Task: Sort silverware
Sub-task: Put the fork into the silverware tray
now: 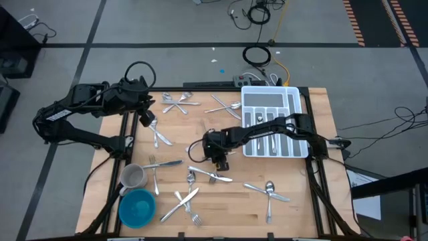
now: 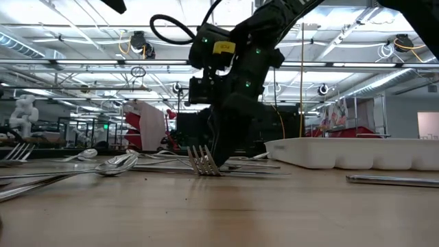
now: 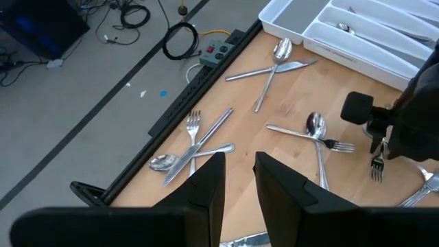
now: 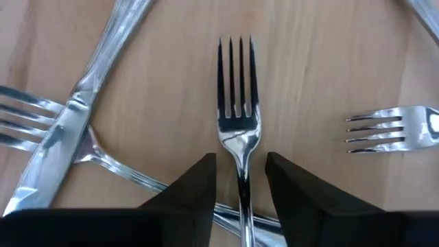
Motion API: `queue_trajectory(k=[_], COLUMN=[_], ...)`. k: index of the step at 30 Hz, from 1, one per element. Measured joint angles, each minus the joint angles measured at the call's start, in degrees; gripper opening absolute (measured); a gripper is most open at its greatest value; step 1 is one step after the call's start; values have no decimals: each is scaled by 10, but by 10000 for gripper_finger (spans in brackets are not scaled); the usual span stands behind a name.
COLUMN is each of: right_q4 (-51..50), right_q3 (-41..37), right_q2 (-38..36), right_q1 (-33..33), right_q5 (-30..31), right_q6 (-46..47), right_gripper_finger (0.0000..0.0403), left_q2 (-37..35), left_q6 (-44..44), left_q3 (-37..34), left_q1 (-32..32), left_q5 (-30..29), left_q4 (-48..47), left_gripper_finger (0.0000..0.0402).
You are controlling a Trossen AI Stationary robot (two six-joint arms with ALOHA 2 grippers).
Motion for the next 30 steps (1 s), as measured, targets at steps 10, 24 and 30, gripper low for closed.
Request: queue_trajectory(k=[10,24,30], right_q4=[-5,-32,-59], right_q3=[0,42,101], right_q2=[2,8,8], right_q1=[-1,4,-5], right_q5=[20,23,23], right_q6=[3,12,14], right_gripper_finger=[11,1,1], left_q2=[0,0,0], left_q6=[1,1,1], left_q3=[0,0,0], left_q1=[0,0,0], left_q5=[0,0,0], left_q4=[0,0,-1], left_gripper_finger=[89,89,89])
